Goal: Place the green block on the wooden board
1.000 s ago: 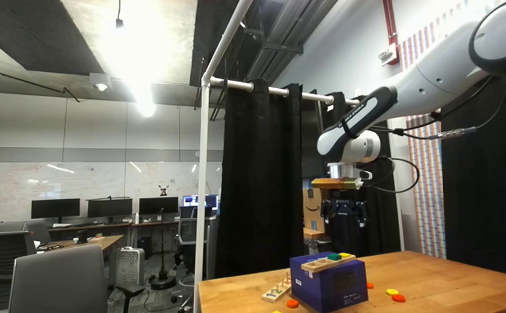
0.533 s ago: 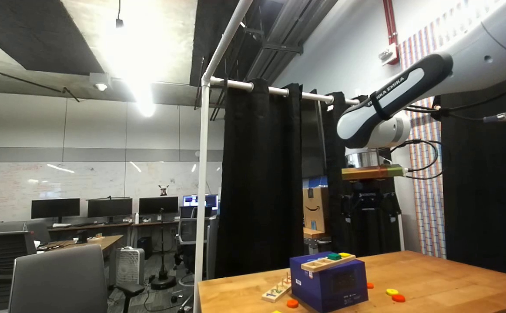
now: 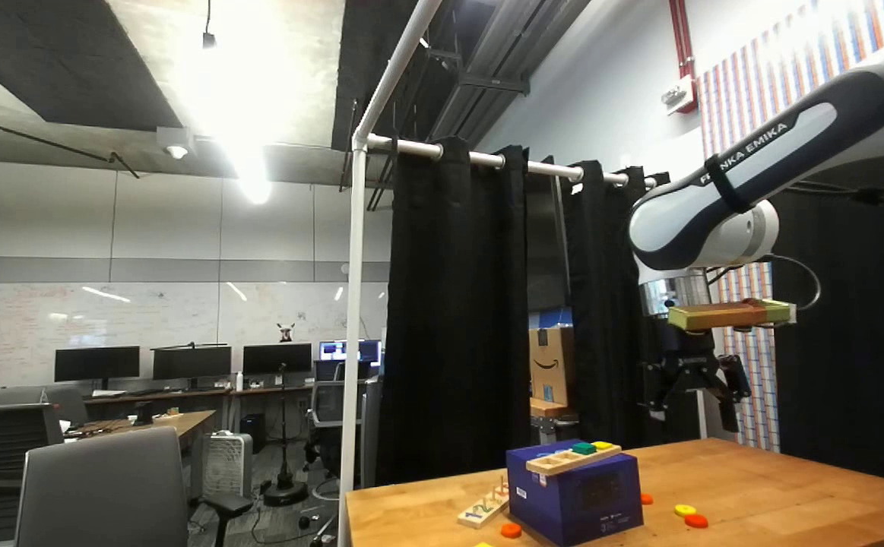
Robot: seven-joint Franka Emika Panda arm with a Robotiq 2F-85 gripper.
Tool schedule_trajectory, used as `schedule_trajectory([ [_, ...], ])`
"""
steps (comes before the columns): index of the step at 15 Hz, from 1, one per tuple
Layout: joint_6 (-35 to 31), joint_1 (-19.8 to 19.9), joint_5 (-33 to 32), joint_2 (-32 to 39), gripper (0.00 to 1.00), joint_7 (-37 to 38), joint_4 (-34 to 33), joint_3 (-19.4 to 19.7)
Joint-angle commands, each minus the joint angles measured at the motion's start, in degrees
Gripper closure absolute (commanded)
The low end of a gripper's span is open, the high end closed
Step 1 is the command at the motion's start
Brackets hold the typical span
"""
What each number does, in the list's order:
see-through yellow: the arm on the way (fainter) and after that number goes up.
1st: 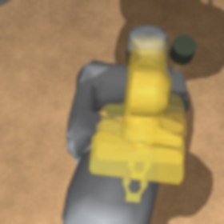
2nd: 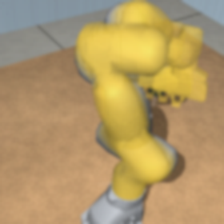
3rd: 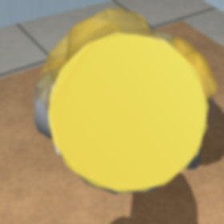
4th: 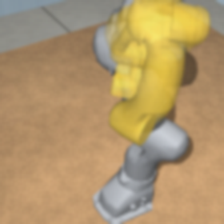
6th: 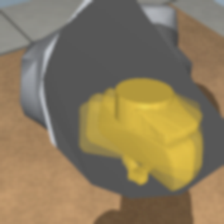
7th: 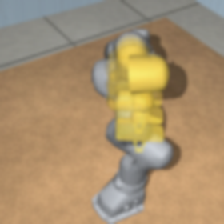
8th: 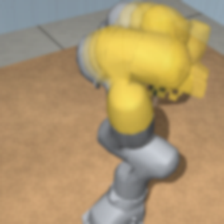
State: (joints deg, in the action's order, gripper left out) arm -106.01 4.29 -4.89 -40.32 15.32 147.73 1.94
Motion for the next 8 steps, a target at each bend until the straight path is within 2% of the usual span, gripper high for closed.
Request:
schedule_trajectory([
  [1, 0.29, -0.43, -2.53, -6.97, 0.0, -10.27, 4.49, 0.52],
  [4, 0.17, -0.52, -3.87, -10.06, 0.0, -16.14, 6.06, 1.1],
  [6, 1.22, 0.21, -3.56, -10.96, 0.0, -15.64, 6.18, 0.94],
  [7, 0.31, 0.07, -2.74, -8.02, 0.0, -14.41, 5.19, 0.58],
  [8, 0.54, 0.07, -2.75, -8.71, 0.0, -14.47, 5.48, 0.62],
])
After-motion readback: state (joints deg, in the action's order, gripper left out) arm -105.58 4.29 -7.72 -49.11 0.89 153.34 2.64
